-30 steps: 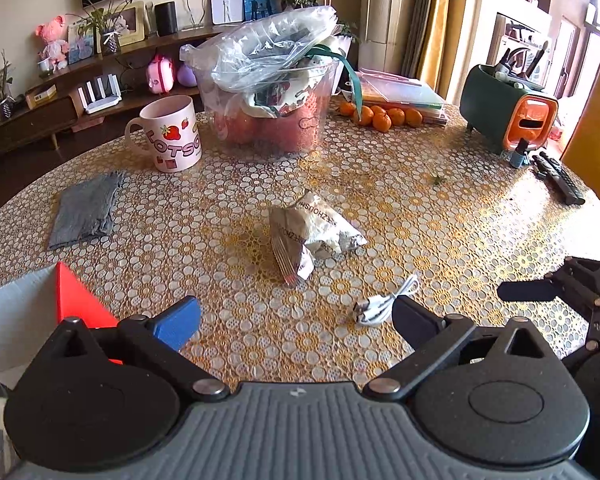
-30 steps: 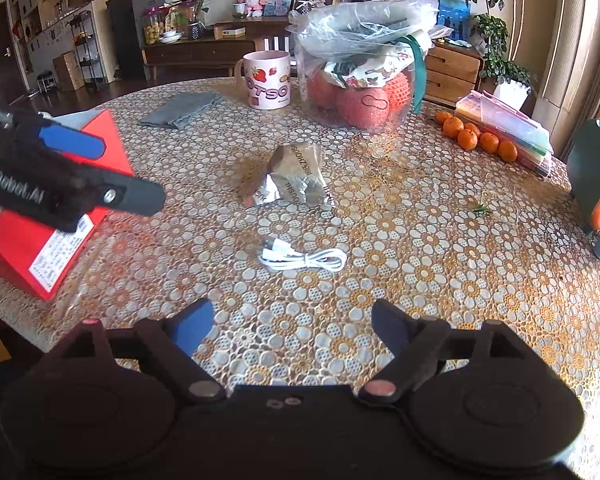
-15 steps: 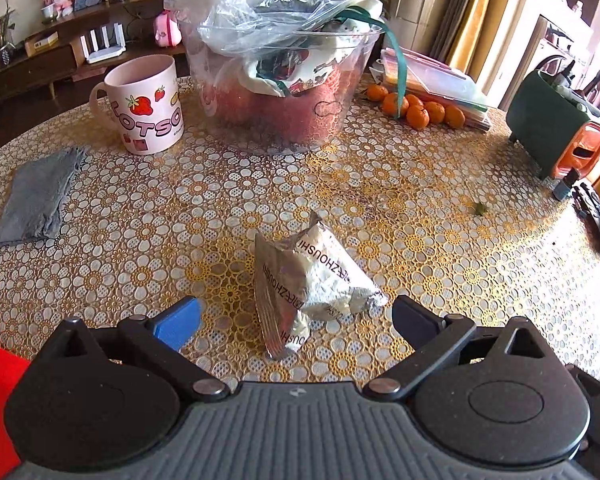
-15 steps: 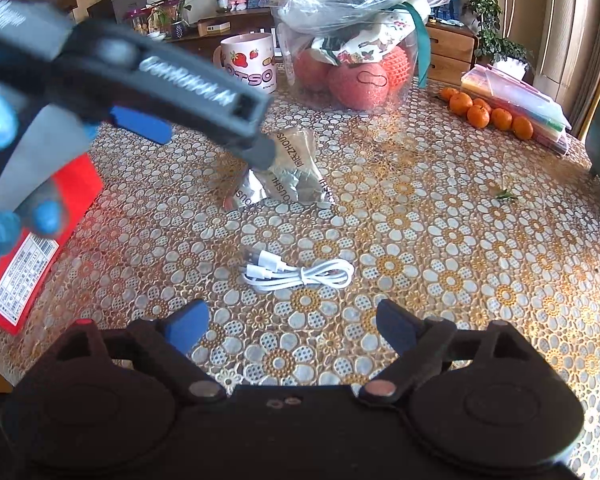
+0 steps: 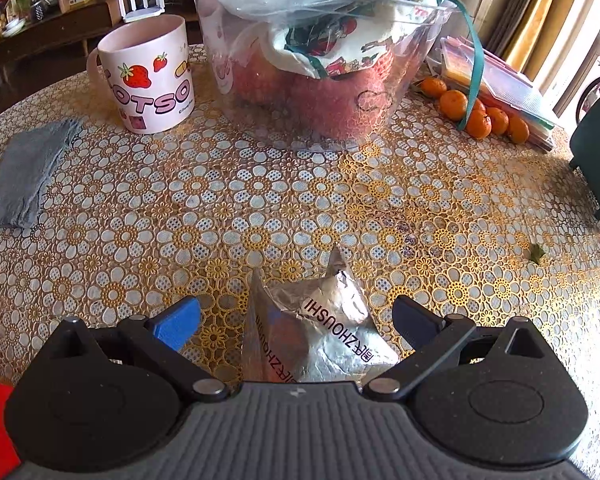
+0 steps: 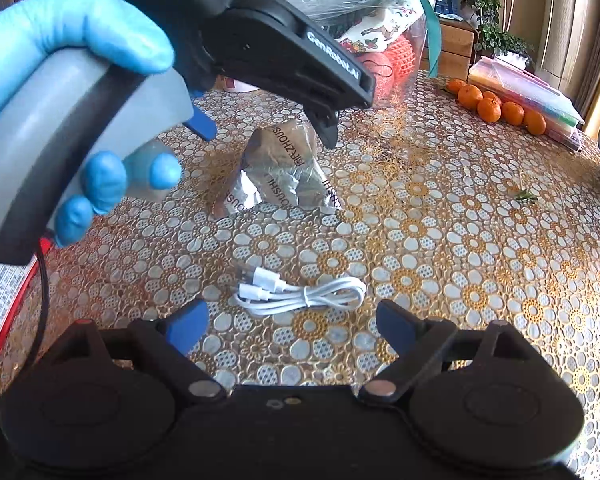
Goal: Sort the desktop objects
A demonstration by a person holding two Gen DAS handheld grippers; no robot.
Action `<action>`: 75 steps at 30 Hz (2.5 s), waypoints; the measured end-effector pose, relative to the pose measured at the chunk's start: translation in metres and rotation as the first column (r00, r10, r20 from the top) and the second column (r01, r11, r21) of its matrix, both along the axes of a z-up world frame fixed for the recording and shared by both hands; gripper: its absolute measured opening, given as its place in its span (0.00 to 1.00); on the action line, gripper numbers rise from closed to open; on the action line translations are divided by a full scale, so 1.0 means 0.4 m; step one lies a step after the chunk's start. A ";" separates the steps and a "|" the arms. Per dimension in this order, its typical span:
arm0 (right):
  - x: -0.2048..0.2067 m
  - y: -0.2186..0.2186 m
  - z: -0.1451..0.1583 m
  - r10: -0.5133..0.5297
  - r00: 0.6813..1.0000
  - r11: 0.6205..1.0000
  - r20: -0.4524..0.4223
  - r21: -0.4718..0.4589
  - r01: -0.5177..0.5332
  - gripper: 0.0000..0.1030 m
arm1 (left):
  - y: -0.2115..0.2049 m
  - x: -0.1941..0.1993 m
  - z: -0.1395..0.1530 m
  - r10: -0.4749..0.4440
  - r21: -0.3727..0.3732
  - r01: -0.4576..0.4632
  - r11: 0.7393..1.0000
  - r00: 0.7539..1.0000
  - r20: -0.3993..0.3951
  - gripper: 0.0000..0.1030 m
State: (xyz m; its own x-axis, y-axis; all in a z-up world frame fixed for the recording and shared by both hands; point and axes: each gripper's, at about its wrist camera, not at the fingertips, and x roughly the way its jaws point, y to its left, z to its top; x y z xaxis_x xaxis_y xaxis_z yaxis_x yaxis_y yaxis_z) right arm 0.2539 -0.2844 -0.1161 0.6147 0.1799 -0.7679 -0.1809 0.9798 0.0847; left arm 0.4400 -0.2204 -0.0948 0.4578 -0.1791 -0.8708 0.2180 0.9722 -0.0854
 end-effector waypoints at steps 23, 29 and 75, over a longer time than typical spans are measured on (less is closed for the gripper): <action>0.005 0.034 -0.017 -0.061 0.996 0.996 0.066 -0.064 0.065 0.77 | -0.015 -0.009 -0.048 -0.003 0.043 0.003 0.999 1.000 -0.002 0.97; 0.011 0.031 -0.014 -0.069 0.996 0.996 0.064 -0.058 0.073 0.75 | -0.016 -0.025 -0.026 -0.024 0.026 0.024 0.999 1.000 -0.005 0.69; -0.216 -0.014 0.126 -0.066 0.997 0.996 0.036 -0.061 0.068 0.61 | 0.287 -0.433 0.262 -0.199 -0.051 0.202 0.978 0.978 0.064 0.59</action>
State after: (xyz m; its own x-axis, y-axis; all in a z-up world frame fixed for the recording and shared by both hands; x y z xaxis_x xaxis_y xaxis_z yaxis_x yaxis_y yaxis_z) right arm 0.1675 -0.2902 -0.0656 0.6494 0.0898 -0.7551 -0.1162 0.9931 0.0182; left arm 0.2668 -0.1055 0.0100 0.4569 -0.3206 -0.8297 0.4140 0.9022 -0.1206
